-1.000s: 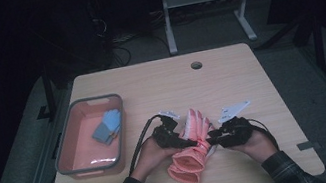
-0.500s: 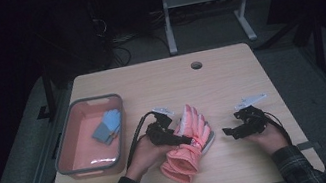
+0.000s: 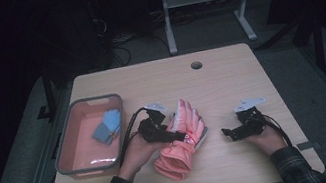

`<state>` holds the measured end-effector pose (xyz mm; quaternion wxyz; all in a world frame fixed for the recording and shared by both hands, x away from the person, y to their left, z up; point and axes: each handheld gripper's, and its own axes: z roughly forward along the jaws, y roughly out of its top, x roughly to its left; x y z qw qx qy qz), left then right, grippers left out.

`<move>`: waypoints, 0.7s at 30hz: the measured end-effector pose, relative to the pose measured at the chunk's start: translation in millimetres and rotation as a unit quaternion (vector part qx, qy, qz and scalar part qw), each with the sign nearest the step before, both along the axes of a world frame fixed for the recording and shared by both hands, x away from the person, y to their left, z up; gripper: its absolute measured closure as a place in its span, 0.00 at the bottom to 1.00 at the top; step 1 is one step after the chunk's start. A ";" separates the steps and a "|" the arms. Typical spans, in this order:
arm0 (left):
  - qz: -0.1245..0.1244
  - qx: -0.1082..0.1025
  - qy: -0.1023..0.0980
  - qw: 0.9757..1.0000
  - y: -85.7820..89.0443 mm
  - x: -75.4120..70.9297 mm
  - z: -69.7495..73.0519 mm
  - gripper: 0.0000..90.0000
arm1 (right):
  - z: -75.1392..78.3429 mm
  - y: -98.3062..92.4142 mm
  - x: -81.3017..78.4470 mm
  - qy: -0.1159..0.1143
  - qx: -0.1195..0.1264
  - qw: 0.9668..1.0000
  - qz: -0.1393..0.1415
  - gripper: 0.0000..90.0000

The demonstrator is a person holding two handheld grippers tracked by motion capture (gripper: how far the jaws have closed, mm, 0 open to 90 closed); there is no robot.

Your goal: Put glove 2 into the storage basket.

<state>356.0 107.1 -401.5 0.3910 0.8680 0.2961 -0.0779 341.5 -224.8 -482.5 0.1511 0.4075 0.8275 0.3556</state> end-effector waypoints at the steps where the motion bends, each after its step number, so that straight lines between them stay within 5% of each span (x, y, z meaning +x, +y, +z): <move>1: 0.001 0.000 0.001 1.000 2.1 0.8 2.8 0.65 | 0.0 0.0 0.0 0.000 0.000 1.000 -0.001 0.08; 21: 0.057 -0.008 -0.022 0.998 66.7 15.9 64.2 0.64 | 0.0 0.0 0.0 0.000 0.000 1.000 -0.001 0.08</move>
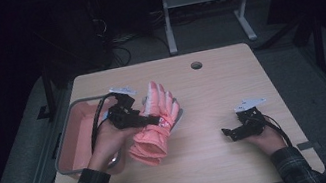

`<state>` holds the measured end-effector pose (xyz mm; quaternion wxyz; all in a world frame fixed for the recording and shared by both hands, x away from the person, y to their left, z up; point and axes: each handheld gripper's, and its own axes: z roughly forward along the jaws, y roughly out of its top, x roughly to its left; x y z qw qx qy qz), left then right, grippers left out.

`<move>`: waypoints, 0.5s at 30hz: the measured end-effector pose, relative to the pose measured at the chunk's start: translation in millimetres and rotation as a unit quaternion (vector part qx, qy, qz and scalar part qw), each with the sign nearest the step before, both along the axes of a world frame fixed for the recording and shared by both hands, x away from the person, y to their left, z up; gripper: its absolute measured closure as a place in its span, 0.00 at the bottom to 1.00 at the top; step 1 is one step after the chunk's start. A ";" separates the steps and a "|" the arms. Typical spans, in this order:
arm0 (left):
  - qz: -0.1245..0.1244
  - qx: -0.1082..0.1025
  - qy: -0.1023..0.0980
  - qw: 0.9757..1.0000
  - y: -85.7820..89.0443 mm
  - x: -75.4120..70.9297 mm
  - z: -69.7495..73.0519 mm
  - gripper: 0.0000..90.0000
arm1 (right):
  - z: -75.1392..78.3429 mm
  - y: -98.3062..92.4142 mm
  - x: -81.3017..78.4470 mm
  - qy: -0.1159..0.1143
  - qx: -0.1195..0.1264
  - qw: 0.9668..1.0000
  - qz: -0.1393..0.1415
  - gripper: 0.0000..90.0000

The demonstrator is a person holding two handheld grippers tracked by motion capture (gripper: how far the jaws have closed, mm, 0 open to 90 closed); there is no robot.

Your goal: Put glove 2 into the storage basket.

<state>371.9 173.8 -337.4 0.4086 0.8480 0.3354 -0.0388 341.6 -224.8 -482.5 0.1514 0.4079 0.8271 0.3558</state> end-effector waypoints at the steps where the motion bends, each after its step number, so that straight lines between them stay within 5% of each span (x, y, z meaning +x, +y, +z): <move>1: 0.004 0.000 -0.002 1.000 4.2 0.6 2.6 0.64 | 0.0 0.1 0.0 0.000 0.000 1.000 -0.001 0.08; 15: 0.079 -0.004 -0.023 0.997 75.1 7.1 28.4 0.64 | -0.1 0.3 0.3 0.000 0.000 1.000 -0.003 0.08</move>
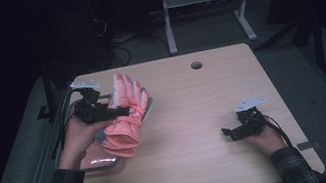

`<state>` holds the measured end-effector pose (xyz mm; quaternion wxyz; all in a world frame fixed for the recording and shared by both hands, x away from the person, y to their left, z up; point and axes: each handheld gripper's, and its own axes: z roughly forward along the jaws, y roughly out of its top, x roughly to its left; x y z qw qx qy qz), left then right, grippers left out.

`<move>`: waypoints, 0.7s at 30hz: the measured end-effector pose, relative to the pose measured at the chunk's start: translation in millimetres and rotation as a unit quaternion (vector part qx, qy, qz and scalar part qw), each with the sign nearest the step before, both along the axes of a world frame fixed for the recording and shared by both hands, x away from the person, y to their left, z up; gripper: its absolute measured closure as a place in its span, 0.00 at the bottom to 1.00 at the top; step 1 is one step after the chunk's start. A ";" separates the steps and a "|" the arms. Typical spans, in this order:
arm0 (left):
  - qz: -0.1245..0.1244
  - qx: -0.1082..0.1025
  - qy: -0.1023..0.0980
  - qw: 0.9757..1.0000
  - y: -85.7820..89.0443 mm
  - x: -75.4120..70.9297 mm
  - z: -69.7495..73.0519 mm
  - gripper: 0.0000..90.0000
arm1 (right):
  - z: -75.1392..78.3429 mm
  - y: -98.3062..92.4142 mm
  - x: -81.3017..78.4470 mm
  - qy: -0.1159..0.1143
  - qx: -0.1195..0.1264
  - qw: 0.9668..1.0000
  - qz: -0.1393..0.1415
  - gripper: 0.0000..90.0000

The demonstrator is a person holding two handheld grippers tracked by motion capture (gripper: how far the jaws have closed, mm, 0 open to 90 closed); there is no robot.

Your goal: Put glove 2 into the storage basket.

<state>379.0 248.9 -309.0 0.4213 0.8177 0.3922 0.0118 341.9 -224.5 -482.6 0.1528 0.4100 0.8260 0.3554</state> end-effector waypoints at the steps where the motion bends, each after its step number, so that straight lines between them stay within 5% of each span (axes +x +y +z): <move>1: 0.006 0.002 -0.002 1.000 5.6 0.4 1.8 0.64 | 0.0 0.0 0.0 0.000 0.000 1.000 0.000 0.08; 9: 0.057 0.017 -0.007 0.998 47.6 3.3 4.9 0.64 | 0.2 0.2 0.0 0.002 0.001 1.000 -0.004 0.08; 21: 0.108 0.059 0.019 0.992 77.5 13.7 -37.0 0.64 | 0.1 0.3 0.0 0.002 0.001 1.000 -0.005 0.08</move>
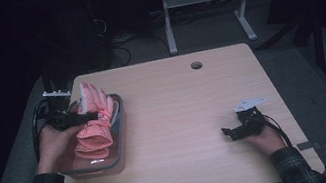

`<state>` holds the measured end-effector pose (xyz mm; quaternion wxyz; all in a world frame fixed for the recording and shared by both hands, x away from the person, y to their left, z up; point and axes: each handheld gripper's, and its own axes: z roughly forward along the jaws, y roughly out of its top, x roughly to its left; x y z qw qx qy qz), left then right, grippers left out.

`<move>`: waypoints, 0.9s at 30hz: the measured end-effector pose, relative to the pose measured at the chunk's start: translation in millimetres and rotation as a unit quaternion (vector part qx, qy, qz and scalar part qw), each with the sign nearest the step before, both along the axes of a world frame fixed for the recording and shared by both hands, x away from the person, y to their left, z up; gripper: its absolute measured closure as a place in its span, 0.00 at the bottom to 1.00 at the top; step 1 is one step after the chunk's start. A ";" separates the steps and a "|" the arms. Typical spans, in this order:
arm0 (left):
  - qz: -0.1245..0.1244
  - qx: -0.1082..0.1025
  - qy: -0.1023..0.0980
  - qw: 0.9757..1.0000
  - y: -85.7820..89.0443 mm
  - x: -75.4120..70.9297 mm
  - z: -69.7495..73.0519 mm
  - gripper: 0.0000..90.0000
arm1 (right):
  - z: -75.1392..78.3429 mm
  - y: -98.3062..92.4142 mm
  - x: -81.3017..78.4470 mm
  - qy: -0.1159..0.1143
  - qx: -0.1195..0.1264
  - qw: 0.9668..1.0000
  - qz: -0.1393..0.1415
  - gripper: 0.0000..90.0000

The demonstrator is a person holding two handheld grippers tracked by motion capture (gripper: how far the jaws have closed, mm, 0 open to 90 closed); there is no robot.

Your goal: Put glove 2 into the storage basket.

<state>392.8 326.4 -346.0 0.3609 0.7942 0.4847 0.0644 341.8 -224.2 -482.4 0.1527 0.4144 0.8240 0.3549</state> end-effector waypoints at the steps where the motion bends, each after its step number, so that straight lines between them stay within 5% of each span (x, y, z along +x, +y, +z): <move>1: -0.001 0.002 0.005 1.000 0.6 1.2 -4.3 0.64 | -0.1 -0.1 0.1 -0.001 0.000 1.000 0.000 0.08; 13: -0.009 0.011 0.046 0.999 -7.3 10.1 -54.5 0.62 | -0.1 0.0 0.0 0.000 0.000 1.000 0.000 0.08; 18: -0.011 0.001 0.044 0.999 -3.7 8.8 -58.1 0.58 | 0.0 0.0 0.0 0.000 0.000 1.000 0.000 0.08; 27: -0.008 -0.005 0.027 1.000 1.6 3.9 -45.1 0.27 | 0.0 0.1 -0.1 0.000 0.000 1.000 0.000 0.08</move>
